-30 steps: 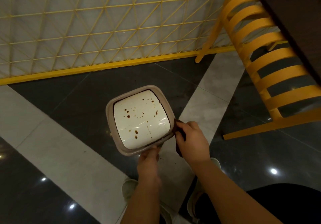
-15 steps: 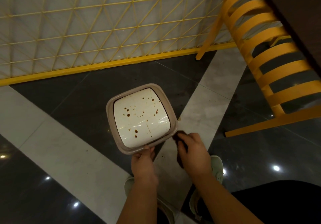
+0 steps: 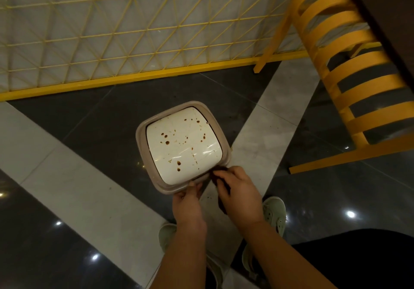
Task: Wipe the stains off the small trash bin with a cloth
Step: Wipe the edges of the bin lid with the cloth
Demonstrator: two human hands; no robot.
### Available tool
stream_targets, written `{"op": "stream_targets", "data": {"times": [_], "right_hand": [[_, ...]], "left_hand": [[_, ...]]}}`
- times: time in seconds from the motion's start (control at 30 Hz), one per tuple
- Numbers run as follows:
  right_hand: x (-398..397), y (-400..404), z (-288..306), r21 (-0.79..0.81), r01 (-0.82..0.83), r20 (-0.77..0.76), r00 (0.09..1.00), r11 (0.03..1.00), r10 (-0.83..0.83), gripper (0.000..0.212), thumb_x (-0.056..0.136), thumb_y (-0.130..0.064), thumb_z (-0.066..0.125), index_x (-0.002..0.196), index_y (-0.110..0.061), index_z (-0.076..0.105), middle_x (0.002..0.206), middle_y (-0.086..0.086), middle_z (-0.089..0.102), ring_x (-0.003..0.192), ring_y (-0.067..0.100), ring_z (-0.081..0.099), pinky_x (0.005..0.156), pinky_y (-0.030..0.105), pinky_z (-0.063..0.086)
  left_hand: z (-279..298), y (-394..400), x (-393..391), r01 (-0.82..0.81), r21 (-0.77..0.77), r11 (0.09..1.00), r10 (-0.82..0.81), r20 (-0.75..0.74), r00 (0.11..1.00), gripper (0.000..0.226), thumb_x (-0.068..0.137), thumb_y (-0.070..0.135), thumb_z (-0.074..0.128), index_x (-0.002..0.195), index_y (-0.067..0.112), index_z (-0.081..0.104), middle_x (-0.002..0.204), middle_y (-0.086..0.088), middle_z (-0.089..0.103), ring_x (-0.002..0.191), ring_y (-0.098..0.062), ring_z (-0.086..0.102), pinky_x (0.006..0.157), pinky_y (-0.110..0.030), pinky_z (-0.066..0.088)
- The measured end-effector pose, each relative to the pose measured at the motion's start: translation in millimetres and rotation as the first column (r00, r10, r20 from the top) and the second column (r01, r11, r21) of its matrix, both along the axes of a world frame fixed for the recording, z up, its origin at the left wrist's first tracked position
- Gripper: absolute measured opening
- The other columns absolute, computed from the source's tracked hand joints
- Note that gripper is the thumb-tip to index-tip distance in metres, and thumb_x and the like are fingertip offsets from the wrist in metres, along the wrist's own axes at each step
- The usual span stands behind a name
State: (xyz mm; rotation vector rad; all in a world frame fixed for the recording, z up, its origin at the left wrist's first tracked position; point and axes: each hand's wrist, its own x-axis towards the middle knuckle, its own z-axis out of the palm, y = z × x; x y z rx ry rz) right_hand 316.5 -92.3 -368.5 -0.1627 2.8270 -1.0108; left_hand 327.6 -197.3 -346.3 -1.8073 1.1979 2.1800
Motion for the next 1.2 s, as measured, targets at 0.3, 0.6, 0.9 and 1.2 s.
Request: {"op": "stream_targets", "data": {"times": [0.3,0.6,0.9,1.2], "right_hand": [[3,-18,9,0.066,-0.114,0.008,0.993,0.991,0.114,0.026,0.09,-0.021,0.061,0.115,-0.024,0.068,0.11,0.0,0.063,0.094,0.017,0.061,0.07,0.026,0.054],[-10,-10,10,0.111,-0.048,-0.006,0.999,0.993,0.049,0.022,0.092,-0.021,0.059,0.112,-0.022,0.069,0.108,0.0,0.061,0.093,0.017,0.06,0.071,0.022,0.05],[-11,-12,8,0.126,-0.199,0.025,0.98,0.972,0.197,0.021,0.092,-0.025,0.06,0.11,-0.027,0.071,0.114,-0.004,0.063,0.1,0.017,0.06,0.075,0.026,0.054],[13,-49,9,0.047,-0.295,0.07,0.954,0.954,0.291,0.027,0.094,-0.023,0.055,0.12,-0.023,0.065,0.118,0.003,0.06,0.1,0.02,0.06,0.08,0.027,0.054]], "left_hand": [[-5,3,-2,0.017,-0.038,0.999,-0.018,-0.002,1.0,0.033,0.091,0.013,0.061,0.124,0.014,0.058,0.122,-0.007,0.064,0.105,-0.02,0.059,0.095,-0.035,0.044],[-4,2,-4,0.001,-0.053,0.999,0.001,0.033,0.999,0.026,0.092,0.017,0.06,0.117,0.021,0.058,0.121,-0.004,0.062,0.117,-0.022,0.054,0.105,-0.04,0.038],[-6,-14,6,-0.148,-0.092,0.985,0.158,0.106,0.982,0.023,0.084,0.013,0.066,0.106,0.018,0.066,0.107,-0.006,0.068,0.1,-0.022,0.063,0.097,-0.044,0.049],[-5,-16,4,-0.159,-0.088,0.983,0.166,0.07,0.984,0.032,0.086,0.005,0.061,0.118,0.007,0.058,0.111,-0.015,0.066,0.099,-0.03,0.065,0.089,-0.046,0.054]]}}
